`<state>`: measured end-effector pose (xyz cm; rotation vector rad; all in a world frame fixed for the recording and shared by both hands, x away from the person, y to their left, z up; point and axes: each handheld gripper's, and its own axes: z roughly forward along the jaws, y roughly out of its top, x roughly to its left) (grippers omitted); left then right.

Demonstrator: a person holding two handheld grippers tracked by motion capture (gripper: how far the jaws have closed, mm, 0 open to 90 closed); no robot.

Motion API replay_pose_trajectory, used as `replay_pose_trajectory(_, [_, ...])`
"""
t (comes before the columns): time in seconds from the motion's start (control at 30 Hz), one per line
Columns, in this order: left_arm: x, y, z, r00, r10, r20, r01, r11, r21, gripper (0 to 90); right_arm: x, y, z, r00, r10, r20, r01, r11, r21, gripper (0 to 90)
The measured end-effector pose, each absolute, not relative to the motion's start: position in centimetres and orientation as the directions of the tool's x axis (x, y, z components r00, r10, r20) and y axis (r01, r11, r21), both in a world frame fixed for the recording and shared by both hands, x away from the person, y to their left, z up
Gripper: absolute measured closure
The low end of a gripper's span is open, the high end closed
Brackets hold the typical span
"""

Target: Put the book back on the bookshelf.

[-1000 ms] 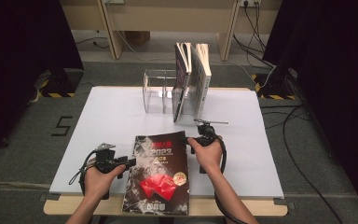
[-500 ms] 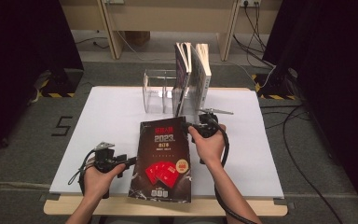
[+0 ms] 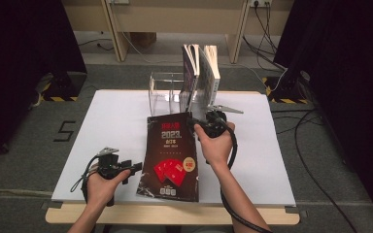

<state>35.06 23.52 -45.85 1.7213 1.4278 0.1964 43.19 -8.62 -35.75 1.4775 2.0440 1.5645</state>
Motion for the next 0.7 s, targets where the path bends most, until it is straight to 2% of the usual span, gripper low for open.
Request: replay_pose_trajectory(0.7, [35.1, 23.4, -45.7, 0.345, 0.862, -0.372, 0.712, 0.018, 0.702, 42.8, 43.6, -5.8, -32.4, -0.514, 0.797, 0.319, 0.461, -0.057, 0.885, 87.4])
